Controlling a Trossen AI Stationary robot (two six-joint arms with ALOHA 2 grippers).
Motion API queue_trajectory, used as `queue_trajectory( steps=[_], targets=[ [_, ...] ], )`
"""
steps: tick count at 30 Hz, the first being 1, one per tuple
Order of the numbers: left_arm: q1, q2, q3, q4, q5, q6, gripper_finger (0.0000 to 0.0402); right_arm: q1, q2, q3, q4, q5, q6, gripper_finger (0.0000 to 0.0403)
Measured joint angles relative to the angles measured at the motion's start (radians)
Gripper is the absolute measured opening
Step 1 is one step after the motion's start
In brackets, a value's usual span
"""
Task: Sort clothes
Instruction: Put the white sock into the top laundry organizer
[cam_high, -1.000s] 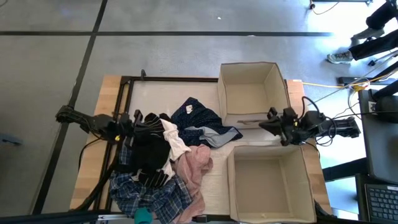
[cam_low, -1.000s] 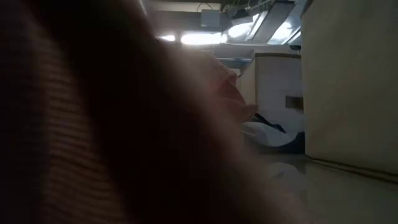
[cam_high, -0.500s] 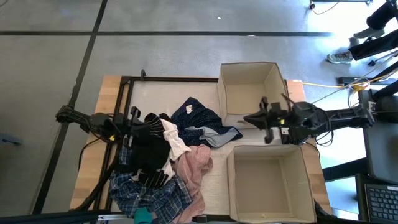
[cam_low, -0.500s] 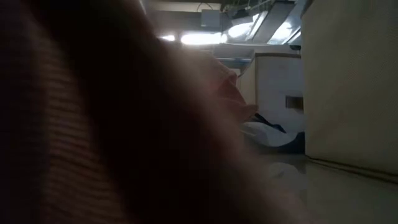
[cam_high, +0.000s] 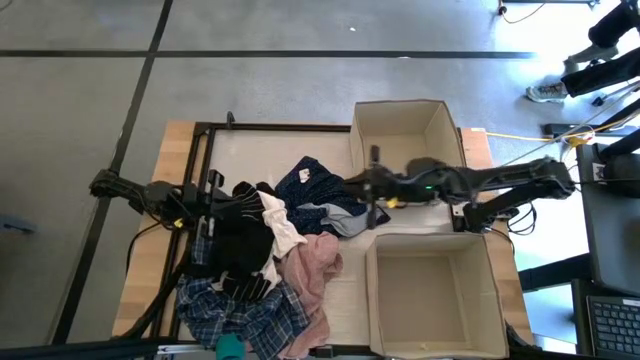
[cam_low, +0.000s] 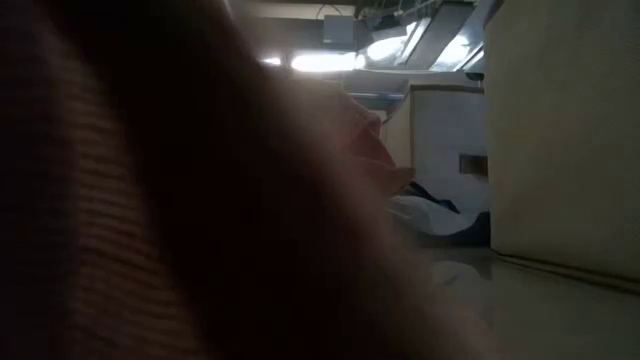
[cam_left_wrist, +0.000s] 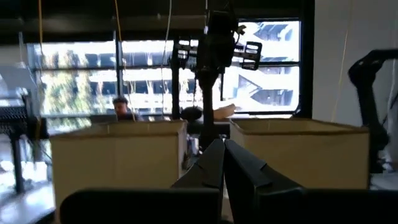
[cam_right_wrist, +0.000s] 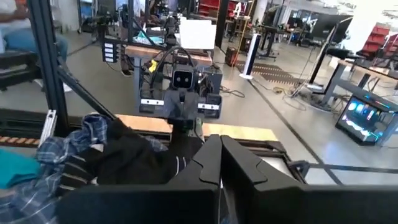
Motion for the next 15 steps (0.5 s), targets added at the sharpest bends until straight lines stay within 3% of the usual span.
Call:
queue_trajectory(
  steps=[7,15],
  targets=[
    [0.0,0.0,0.001,-0.013,0.0,0.036,0.0001,0.0,0.231,0.214,-0.169,0.0,0.0,0.0012],
    [-0.001,0.0,0.0,-0.179,0.0,-0.087,0.0001,0.0,0.377,0.279,-0.197,-0.004,0.076,0.0026]
  ],
)
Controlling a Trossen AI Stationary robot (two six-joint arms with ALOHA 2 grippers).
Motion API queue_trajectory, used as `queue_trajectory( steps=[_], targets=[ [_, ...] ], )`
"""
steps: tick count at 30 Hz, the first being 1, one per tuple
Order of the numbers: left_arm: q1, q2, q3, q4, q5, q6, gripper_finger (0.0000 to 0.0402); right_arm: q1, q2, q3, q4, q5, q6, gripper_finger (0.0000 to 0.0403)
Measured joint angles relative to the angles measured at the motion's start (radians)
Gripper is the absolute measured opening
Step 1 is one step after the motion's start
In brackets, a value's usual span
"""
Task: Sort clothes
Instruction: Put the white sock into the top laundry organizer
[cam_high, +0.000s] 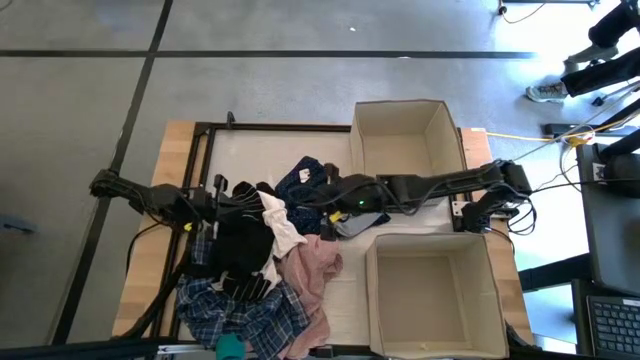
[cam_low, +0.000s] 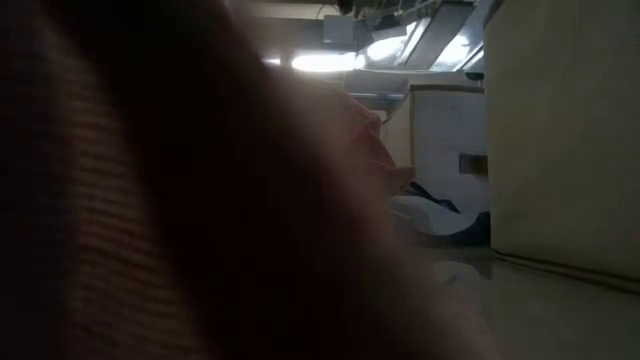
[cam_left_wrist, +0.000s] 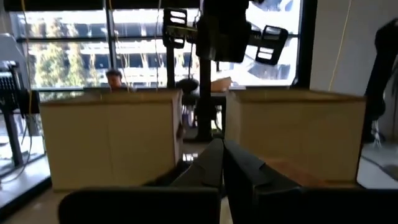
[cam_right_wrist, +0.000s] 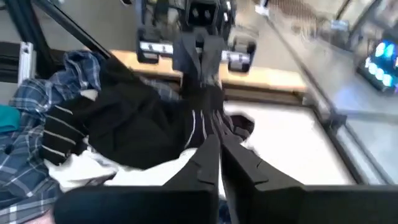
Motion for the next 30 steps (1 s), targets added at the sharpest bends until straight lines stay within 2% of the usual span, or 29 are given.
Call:
queue_trajectory(
  steps=[3,8,13,16,21,30],
  targets=[
    [0.0,0.0,0.0,-0.047,0.0,-0.03,0.0001,0.0,0.031,0.002,0.009,-0.037,0.035,0.0062],
    [0.0,0.0,0.0,-0.076,0.001,-0.073,0.0001,0.0,0.11,0.002,0.048,-0.094,0.038,0.0154],
    [0.0,0.0,0.0,-0.09,0.002,-0.082,0.0001,0.0,0.189,0.002,0.104,-0.067,0.032,0.0246],
    [0.0,0.001,0.0,-0.096,0.004,-0.093,0.0001,0.0,0.222,0.002,0.111,-0.031,0.03,0.0283],
    [0.0,0.001,0.0,-0.096,0.004,-0.123,0.0001,-0.009,0.262,0.002,0.128,-0.013,0.038,0.0309],
    [0.0,0.001,0.0,-0.096,0.004,-0.089,0.0001,-0.014,0.338,0.002,0.192,-0.015,0.082,0.0297]
  ],
)
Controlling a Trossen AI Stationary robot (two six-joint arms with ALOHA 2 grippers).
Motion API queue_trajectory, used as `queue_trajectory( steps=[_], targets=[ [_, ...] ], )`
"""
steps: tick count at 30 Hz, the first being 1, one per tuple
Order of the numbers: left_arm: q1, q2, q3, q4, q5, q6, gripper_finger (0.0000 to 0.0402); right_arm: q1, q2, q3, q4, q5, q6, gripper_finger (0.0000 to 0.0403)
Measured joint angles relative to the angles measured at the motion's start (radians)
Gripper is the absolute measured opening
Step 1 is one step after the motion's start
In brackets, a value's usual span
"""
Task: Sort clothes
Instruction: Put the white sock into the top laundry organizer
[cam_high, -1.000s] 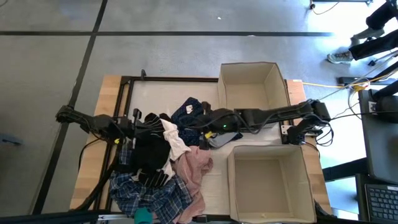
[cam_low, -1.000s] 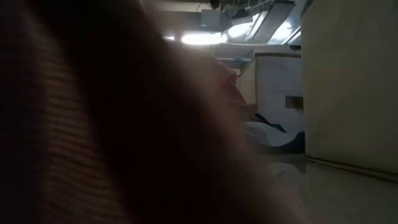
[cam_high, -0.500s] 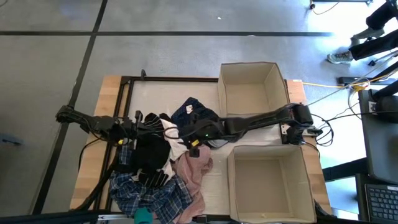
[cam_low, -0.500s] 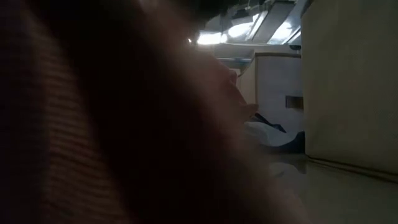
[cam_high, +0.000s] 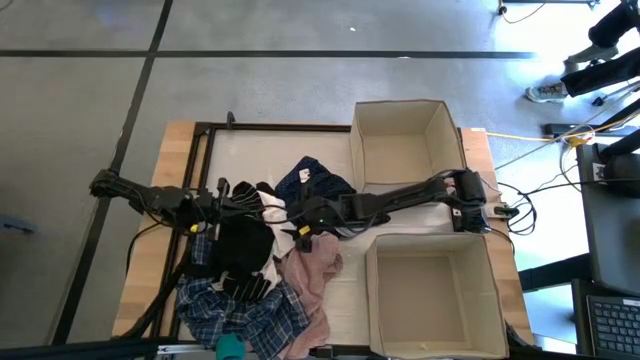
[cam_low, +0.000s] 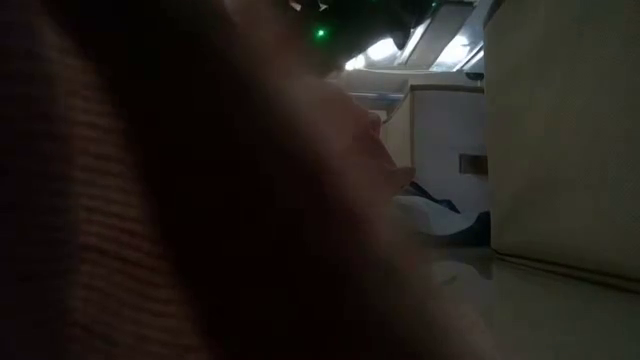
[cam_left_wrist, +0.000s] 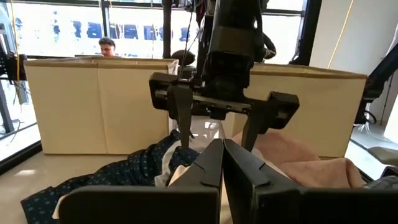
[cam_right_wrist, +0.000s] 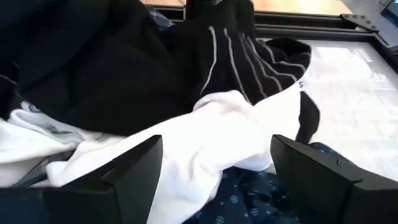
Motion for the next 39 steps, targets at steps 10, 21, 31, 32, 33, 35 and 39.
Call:
queue_trajectory(
  steps=[10,21,31,32,33,35,39],
  targets=[
    [0.0,0.0,0.0,0.0,0.0,0.04,0.0001,0.0,0.036,0.0,0.024,0.0,0.023,0.0258],
    [0.0,0.0,0.0,0.0,0.0,0.074,0.0001,0.0,0.035,0.0,0.035,-0.001,-0.047,0.0065],
    [0.0,0.0,0.0,0.001,0.0,0.075,0.0001,0.001,0.031,0.0,0.032,0.049,-0.106,0.0013],
    [0.0,0.0,0.0,0.001,-0.001,0.075,0.0001,0.001,0.03,0.0,0.036,0.052,-0.112,0.0009],
    [0.0,0.0,0.0,0.001,-0.001,0.075,0.0001,0.001,0.025,0.001,0.033,0.055,-0.127,0.0006],
    [0.0,0.0,0.0,0.001,-0.001,0.075,0.0001,0.002,0.017,0.009,0.022,0.076,-0.151,0.0006],
    [0.0,0.0,0.0,0.001,-0.001,0.075,0.0001,0.002,-0.002,0.045,-0.043,0.114,-0.16,0.0007]
  ],
)
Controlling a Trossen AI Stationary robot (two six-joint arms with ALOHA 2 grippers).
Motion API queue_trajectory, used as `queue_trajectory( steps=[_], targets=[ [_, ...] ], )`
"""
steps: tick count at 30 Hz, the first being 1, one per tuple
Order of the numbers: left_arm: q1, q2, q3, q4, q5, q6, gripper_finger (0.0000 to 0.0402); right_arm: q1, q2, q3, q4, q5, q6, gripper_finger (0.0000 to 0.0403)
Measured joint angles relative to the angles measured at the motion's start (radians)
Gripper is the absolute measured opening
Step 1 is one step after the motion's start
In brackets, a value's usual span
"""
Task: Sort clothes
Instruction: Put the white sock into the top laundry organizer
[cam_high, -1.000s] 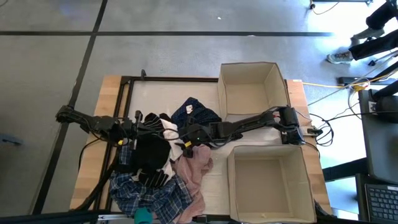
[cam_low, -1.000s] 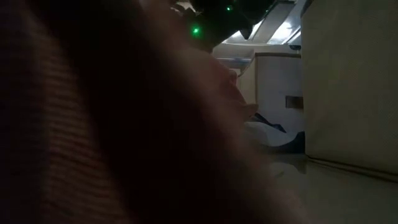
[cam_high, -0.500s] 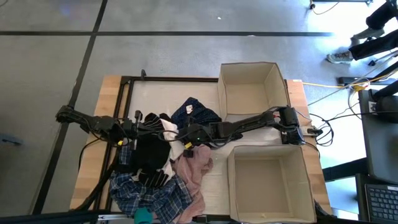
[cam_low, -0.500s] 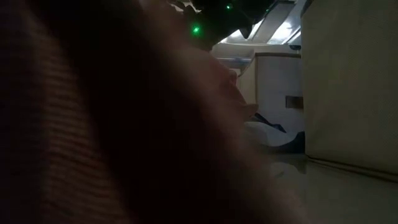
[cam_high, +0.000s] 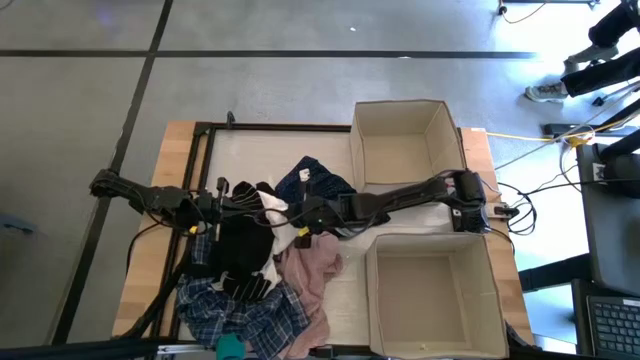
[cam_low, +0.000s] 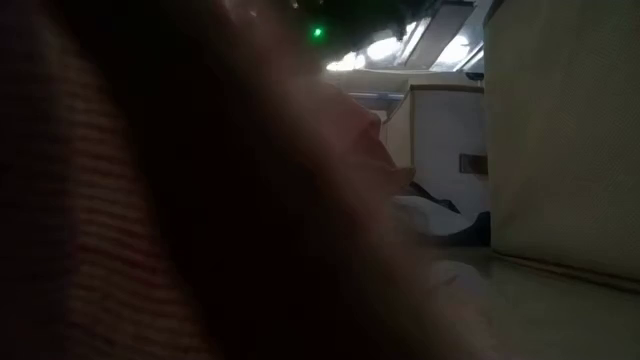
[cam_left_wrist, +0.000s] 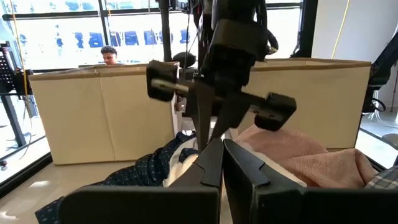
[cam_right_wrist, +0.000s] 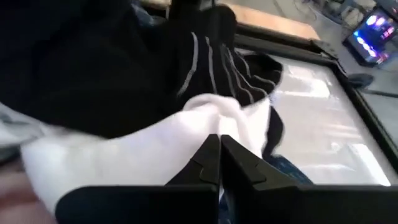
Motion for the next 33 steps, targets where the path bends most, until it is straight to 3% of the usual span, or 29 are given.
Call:
queue_trajectory(
  steps=[14,23,33],
  targets=[
    [0.0,0.0,0.0,0.001,0.0,0.017,0.0001,0.0,-0.16,0.026,-0.106,0.109,-0.051,0.0004],
    [0.0,0.0,0.0,0.002,0.0,0.022,0.0001,0.0,-0.271,0.026,-0.14,0.124,-0.073,0.0004],
    [0.0,0.0,0.0,0.002,0.0,0.022,0.0001,-0.002,-0.438,0.026,-0.227,0.28,-0.119,0.0005]
  ],
)
